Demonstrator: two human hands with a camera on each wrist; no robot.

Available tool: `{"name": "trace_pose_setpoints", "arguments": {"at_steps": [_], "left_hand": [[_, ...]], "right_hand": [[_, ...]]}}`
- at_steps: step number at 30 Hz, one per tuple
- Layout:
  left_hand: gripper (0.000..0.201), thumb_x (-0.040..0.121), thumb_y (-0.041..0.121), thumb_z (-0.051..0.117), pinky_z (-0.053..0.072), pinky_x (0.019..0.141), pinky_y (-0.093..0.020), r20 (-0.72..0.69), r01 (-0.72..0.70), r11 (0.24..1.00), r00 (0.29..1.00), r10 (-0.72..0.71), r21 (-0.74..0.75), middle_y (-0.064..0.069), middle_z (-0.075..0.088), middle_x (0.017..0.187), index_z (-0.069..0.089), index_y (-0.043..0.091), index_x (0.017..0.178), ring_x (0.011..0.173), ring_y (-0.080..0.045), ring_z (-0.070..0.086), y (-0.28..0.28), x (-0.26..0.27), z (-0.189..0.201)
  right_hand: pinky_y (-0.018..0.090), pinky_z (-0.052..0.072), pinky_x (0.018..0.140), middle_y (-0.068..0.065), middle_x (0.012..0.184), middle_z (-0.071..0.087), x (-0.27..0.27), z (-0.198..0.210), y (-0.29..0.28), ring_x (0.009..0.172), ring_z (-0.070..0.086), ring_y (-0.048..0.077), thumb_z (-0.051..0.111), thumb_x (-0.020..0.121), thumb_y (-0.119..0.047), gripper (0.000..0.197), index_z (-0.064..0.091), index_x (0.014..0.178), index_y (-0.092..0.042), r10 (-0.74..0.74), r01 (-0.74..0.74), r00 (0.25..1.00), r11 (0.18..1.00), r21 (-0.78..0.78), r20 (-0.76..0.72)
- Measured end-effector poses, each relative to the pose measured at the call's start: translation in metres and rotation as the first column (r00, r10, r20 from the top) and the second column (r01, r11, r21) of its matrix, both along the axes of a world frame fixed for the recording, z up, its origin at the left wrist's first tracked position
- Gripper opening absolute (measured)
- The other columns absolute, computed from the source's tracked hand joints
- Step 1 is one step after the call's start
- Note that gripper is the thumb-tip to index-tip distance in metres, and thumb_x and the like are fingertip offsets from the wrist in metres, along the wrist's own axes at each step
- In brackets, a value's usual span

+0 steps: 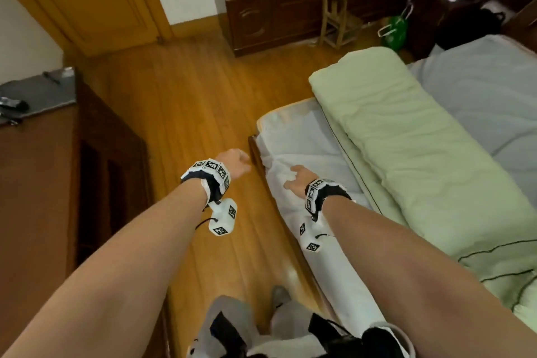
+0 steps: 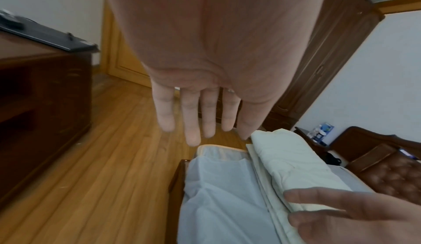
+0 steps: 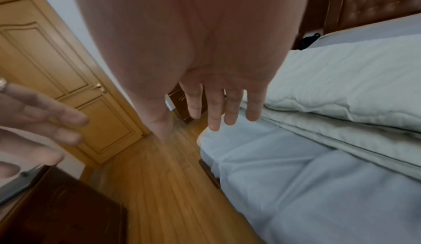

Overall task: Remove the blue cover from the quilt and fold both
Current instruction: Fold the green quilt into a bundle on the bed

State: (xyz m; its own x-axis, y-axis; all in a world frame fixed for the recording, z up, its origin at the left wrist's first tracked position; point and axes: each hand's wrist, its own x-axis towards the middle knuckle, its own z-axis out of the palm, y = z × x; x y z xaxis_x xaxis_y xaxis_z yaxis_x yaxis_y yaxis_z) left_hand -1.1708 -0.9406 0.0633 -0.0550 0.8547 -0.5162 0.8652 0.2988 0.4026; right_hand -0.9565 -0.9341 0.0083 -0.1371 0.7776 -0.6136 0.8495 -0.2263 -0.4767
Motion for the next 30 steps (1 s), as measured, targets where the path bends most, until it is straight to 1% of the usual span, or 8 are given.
{"name": "trace_pose_setpoints", "arguments": {"at_steps": [6, 12, 15, 20, 22, 24, 26, 30], "left_hand": [[0.045, 0.090, 0.031, 0.061, 0.046, 0.102, -0.037, 0.000, 0.207, 0.978, 0.978, -0.207, 0.020, -0.002, 0.054, 0.140, 0.054, 0.020, 0.134, 0.122, -0.023, 0.055, 0.195, -0.027, -0.021], [0.055, 0.089, 0.041, 0.063, 0.049, 0.095, -0.037, 0.048, 0.414, 0.909, 0.908, -0.416, 0.041, -0.005, 0.052, 0.141, 0.051, 0.018, 0.138, 0.116, -0.027, 0.058, 0.370, -0.024, -0.034], [0.059, 0.091, 0.041, 0.062, 0.045, 0.099, -0.037, 0.025, 0.570, 0.821, 0.821, -0.570, 0.025, -0.007, 0.048, 0.145, 0.046, 0.014, 0.142, 0.126, -0.027, 0.051, 0.432, -0.007, -0.024], [0.049, 0.092, 0.039, 0.059, 0.046, 0.089, -0.035, -0.121, 0.781, 0.619, 0.625, -0.771, 0.084, -0.010, 0.053, 0.138, 0.054, 0.016, 0.135, 0.113, -0.027, 0.057, 0.510, 0.037, 0.000], [0.050, 0.091, 0.045, 0.057, 0.043, 0.094, -0.039, -0.191, 0.805, 0.588, 0.591, -0.783, 0.082, -0.008, 0.047, 0.143, 0.053, 0.023, 0.135, 0.119, -0.027, 0.051, 0.537, 0.046, 0.002], [0.056, 0.090, 0.052, 0.056, 0.041, 0.103, -0.044, -0.225, 0.799, 0.601, 0.591, -0.775, 0.031, -0.004, 0.040, 0.149, 0.047, 0.027, 0.139, 0.130, -0.028, 0.044, 0.565, 0.046, -0.003], [0.062, 0.088, 0.056, 0.055, 0.040, 0.105, -0.047, -0.226, 0.776, 0.631, 0.612, -0.758, -0.018, -0.004, 0.037, 0.151, 0.044, 0.027, 0.143, 0.134, -0.029, 0.040, 0.597, 0.048, -0.008], [0.078, 0.087, 0.067, 0.050, 0.036, 0.109, -0.048, -0.164, 0.679, 0.730, 0.713, -0.681, -0.080, -0.008, 0.031, 0.155, 0.035, 0.022, 0.149, 0.138, -0.032, 0.035, 0.654, 0.067, -0.026]], "right_hand": [[0.037, 0.049, 0.096, 0.014, 0.129, 0.059, 0.009, -0.002, 0.149, 0.117, 0.057, 0.033, 0.063, 0.090, -0.031, 0.067, 0.033, 0.150, -0.021, -0.265, 0.262, 0.959, 0.964, 0.047, 0.104], [0.044, 0.048, 0.100, 0.015, 0.143, 0.047, 0.012, -0.016, 0.234, 0.123, 0.053, 0.036, 0.065, 0.088, -0.032, 0.072, 0.030, 0.150, -0.024, -0.549, 0.555, 0.810, 0.831, 0.034, 0.208], [0.043, 0.047, 0.100, 0.016, 0.140, 0.049, 0.006, -0.002, 0.263, 0.122, 0.053, 0.036, 0.066, 0.089, -0.031, 0.069, 0.032, 0.150, -0.024, -0.642, 0.645, 0.738, 0.762, 0.062, 0.210], [0.041, 0.045, 0.100, 0.015, 0.141, 0.047, 0.018, 0.004, 0.312, 0.125, 0.050, 0.036, 0.067, 0.087, -0.032, 0.072, 0.033, 0.150, -0.026, -0.761, 0.758, 0.623, 0.644, 0.101, 0.180], [0.042, 0.044, 0.102, 0.014, 0.143, 0.046, 0.024, -0.004, 0.334, 0.127, 0.047, 0.036, 0.067, 0.087, -0.034, 0.072, 0.031, 0.150, -0.027, -0.775, 0.771, 0.607, 0.628, 0.105, 0.175], [0.044, 0.043, 0.104, 0.013, 0.145, 0.043, 0.028, -0.013, 0.359, 0.130, 0.043, 0.037, 0.066, 0.088, -0.035, 0.073, 0.030, 0.151, -0.028, -0.775, 0.775, 0.611, 0.627, 0.077, 0.159], [0.044, 0.042, 0.104, 0.013, 0.147, 0.042, 0.030, -0.020, 0.385, 0.132, 0.041, 0.036, 0.067, 0.088, -0.035, 0.073, 0.029, 0.151, -0.028, -0.790, 0.789, 0.600, 0.611, 0.071, 0.127], [0.045, 0.042, 0.105, 0.012, 0.148, 0.040, 0.040, -0.030, 0.431, 0.132, 0.042, 0.034, 0.068, 0.088, -0.036, 0.075, 0.029, 0.151, -0.029, -0.807, 0.803, 0.586, 0.591, 0.077, 0.077]]}}
